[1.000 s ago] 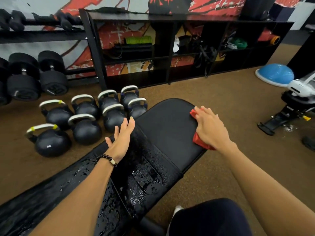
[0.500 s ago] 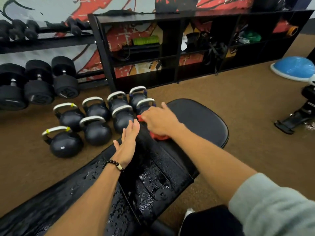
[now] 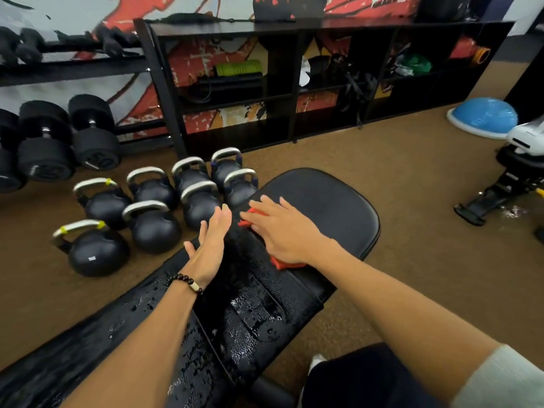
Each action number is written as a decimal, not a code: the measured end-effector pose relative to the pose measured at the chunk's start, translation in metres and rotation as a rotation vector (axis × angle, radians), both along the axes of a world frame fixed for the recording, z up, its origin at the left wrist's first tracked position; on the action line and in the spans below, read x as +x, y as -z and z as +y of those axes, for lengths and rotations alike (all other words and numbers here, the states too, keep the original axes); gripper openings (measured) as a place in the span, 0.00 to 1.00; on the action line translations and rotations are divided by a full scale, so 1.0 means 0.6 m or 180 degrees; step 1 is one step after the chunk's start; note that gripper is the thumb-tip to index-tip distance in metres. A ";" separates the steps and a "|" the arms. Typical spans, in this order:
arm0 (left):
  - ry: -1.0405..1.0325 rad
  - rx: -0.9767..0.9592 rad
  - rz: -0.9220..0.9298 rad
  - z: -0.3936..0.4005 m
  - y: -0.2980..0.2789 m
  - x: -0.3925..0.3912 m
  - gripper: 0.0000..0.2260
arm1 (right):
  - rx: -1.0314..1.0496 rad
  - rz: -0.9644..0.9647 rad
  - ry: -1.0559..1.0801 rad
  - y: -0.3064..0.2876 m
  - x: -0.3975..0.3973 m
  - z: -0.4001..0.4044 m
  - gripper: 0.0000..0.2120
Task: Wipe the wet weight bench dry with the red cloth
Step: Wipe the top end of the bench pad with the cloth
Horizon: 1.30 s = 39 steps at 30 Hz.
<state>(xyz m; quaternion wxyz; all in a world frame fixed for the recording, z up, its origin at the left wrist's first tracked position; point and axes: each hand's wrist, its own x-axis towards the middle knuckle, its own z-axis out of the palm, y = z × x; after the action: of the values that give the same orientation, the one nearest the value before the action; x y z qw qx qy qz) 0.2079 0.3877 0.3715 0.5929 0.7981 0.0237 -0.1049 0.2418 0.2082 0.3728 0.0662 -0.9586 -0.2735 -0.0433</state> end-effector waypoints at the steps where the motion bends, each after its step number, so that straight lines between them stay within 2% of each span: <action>1: 0.0031 -0.0059 0.0032 0.000 -0.002 -0.001 0.19 | -0.0073 -0.0055 0.0021 -0.006 -0.011 -0.029 0.22; 4: 0.0080 -0.0075 0.0082 0.001 0.000 0.002 0.39 | 0.0011 -0.0054 0.0824 -0.033 0.012 -0.139 0.22; 6: 0.0100 0.0129 0.0111 -0.001 0.001 0.003 0.46 | 0.0268 0.0073 0.1545 -0.051 0.043 -0.187 0.22; 8: 0.0128 0.0205 0.0085 -0.003 0.002 0.001 0.43 | 0.0192 -0.0218 0.1885 -0.052 0.053 -0.168 0.21; 9: 0.0122 0.0188 0.0075 -0.003 0.000 0.000 0.41 | 0.0068 -0.0388 0.1826 -0.046 0.051 -0.139 0.21; 13: 0.0033 0.0106 0.0104 -0.002 0.001 0.003 0.37 | 0.0101 -0.0319 0.0631 -0.004 -0.014 -0.001 0.25; 16: 0.0024 -0.0020 0.0137 0.000 0.001 0.004 0.38 | 0.0004 -0.0127 0.0145 -0.003 -0.074 -0.005 0.25; 19: 0.0079 -0.0072 0.0145 0.000 0.002 0.004 0.43 | 0.0041 -0.0407 0.0738 -0.023 -0.067 -0.103 0.25; 21: 0.0111 -0.0048 0.0136 0.000 0.000 0.003 0.45 | 0.0224 -0.0187 0.1468 -0.040 -0.023 -0.165 0.24; 23: 0.0151 0.0006 0.0104 -0.002 -0.001 0.001 0.45 | 0.0441 -0.0070 0.1952 -0.052 0.014 -0.179 0.23; 25: 0.0177 0.0058 0.0090 -0.001 -0.002 0.000 0.43 | 0.0307 -0.0299 0.1988 -0.053 0.027 -0.149 0.21; 28: 0.0181 0.0101 0.0057 -0.001 0.000 0.001 0.42 | -0.0056 -0.0476 0.1090 -0.032 0.004 -0.075 0.22; 30: 0.0129 0.0046 0.0076 0.000 0.001 0.002 0.33 | -0.0105 -0.0245 0.0253 -0.014 -0.040 -0.036 0.24; 32: 0.0122 0.0057 0.0081 0.001 0.004 0.003 0.26 | -0.0022 0.0050 0.0010 -0.005 -0.093 -0.037 0.24; 34: 0.0171 0.0091 0.0074 0.002 0.007 0.004 0.24 | 0.0137 -0.0001 0.0148 -0.002 -0.134 -0.083 0.23; 35: 0.0209 0.0091 0.0079 0.003 0.006 0.003 0.27 | 0.0219 -0.0082 0.0329 -0.005 -0.141 -0.113 0.23; 37: 0.0236 0.0064 0.0101 0.004 0.003 0.004 0.34 | 0.0328 -0.0165 0.0913 -0.020 -0.118 -0.163 0.23; 39: 0.0243 0.0073 0.0126 0.002 0.000 0.003 0.36 | 0.0356 -0.0173 0.1496 -0.032 -0.069 -0.184 0.24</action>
<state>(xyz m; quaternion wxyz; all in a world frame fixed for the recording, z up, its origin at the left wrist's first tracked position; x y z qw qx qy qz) 0.2098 0.3891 0.3713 0.5786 0.8029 0.0062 -0.1430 0.2002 0.0980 0.3923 0.0999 -0.9892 -0.0418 -0.0984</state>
